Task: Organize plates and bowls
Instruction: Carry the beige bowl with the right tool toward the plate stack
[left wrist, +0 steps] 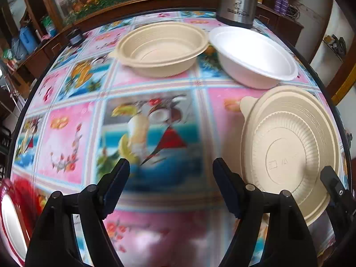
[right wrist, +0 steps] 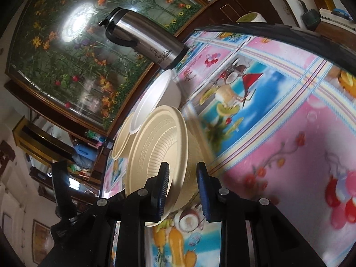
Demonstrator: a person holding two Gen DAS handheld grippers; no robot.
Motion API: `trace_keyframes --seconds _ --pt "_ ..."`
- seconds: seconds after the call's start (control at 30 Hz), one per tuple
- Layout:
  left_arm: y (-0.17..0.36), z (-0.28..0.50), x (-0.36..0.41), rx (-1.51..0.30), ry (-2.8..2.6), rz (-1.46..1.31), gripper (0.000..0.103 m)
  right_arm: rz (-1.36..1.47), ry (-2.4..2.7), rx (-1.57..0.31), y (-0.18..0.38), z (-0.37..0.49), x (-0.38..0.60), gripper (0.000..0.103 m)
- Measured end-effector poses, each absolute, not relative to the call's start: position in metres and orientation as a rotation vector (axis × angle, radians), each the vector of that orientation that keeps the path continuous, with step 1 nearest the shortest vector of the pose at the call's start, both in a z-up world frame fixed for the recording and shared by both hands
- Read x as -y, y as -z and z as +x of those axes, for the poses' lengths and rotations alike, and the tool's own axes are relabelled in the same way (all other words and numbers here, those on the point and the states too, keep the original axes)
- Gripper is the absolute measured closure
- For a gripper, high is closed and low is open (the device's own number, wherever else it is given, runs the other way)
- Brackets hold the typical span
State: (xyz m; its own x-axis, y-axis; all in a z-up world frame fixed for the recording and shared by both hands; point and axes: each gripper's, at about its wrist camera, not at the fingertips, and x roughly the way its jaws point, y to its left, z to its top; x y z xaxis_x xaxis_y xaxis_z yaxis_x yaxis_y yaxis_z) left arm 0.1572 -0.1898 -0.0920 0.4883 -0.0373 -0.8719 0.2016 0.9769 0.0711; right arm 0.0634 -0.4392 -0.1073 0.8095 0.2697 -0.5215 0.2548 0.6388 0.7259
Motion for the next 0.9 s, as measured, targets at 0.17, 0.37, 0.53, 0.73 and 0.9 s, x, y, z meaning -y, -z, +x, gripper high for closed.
trace_keyframes --seconds 0.17,0.37,0.53,0.73,0.9 --pt "0.092 0.144 0.173 -1.042 0.148 0.173 0.038 0.893 -0.044 -0.676 0.107 0.053 0.417 0.077" --pt "0.093 0.122 0.161 -1.022 0.173 0.192 0.059 0.869 -0.054 -0.724 0.102 0.044 0.398 0.077" --pt "0.094 0.111 0.152 -1.006 0.189 0.201 0.075 0.825 -0.065 -0.734 0.096 0.036 0.379 0.077" --pt "0.095 0.099 0.141 -0.993 0.213 0.205 0.087 0.791 -0.071 -0.754 0.093 0.030 0.362 0.077" --pt "0.094 0.090 0.131 -0.981 0.226 0.202 0.095 0.761 -0.070 -0.761 0.089 0.026 0.351 0.077"
